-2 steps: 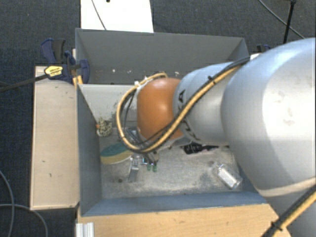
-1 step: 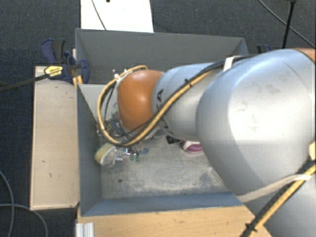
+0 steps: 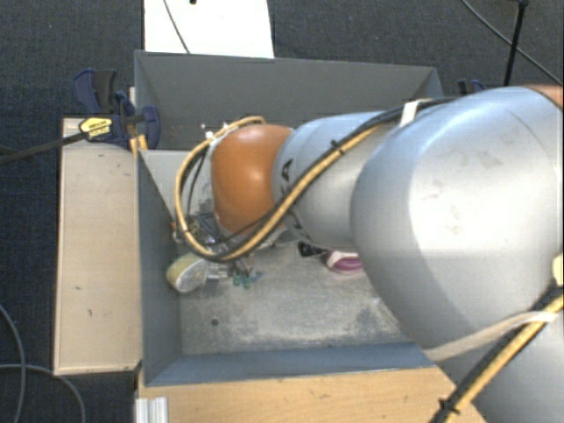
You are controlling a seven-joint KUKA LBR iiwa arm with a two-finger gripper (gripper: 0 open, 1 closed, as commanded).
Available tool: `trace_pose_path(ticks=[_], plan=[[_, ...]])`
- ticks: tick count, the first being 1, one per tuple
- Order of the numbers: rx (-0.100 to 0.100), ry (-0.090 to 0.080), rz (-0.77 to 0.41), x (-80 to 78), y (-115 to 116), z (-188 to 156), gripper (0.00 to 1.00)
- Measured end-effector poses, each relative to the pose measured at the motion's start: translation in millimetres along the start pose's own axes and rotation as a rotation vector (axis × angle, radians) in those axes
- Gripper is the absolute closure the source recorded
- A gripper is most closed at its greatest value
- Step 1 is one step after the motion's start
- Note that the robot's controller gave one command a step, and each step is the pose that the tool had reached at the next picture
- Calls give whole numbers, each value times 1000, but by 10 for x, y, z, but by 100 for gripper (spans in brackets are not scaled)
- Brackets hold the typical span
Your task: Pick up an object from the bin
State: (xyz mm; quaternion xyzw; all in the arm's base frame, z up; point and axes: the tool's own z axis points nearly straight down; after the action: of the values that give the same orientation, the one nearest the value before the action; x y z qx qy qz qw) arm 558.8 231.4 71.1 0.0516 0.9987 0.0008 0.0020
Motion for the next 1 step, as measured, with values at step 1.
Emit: trace_pose_path(ticks=[1], plan=[[0,1,1,2,0,3,0]])
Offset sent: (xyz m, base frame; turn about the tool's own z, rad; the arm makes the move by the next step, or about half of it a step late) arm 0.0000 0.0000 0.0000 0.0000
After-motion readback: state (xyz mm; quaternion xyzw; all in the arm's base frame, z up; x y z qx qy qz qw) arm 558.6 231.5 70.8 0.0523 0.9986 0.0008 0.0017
